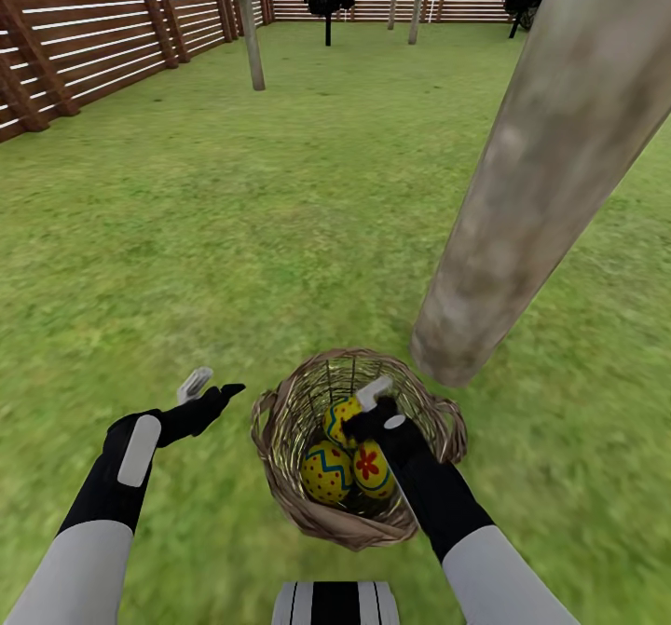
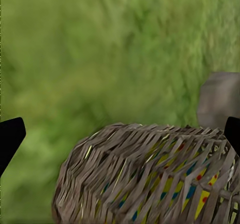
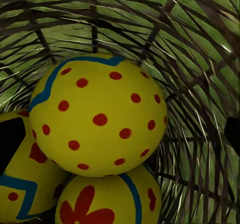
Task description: Take the three Easter eggs out of the wicker basket on the lawn in the garden, then place them on the lawn next to a single tree (choose any tree) so that all three eggs are next to the same tree and none are left in the basket.
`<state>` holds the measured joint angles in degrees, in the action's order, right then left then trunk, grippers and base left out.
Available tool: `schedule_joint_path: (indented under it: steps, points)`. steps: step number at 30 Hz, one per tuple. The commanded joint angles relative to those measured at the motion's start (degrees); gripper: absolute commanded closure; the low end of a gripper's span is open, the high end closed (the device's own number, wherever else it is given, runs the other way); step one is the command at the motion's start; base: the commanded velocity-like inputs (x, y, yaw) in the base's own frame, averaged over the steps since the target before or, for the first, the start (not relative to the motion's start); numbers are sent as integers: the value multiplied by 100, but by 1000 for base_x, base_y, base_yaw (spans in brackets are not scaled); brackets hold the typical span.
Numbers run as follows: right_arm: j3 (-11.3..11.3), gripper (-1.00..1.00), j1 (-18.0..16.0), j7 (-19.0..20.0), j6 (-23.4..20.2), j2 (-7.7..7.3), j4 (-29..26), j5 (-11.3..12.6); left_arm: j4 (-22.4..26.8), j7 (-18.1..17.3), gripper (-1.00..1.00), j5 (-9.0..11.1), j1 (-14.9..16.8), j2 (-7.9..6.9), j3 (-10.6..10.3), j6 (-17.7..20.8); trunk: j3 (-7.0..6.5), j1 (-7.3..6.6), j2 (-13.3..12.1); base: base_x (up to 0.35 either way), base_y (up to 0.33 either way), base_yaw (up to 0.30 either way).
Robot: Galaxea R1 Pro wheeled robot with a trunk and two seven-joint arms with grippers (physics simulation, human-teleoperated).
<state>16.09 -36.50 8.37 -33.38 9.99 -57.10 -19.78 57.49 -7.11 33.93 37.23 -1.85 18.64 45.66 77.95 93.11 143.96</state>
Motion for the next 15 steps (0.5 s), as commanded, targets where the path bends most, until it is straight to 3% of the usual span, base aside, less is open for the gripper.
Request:
schedule_joint_path:
  steps: [1, 15]
  points:
    - [-1, -100, -3, 42, -28, 1, -44, -61, 4, -36, -100, -25, 4, 3, 16, 31, 4, -1, 2, 0, 0, 0]
    - [8, -100, -6, 68, -18, 1, -155, -52, 8, -36, -100, -22, 4, 9, 8, 31, 4, -1, 2, 0, 0, 0]
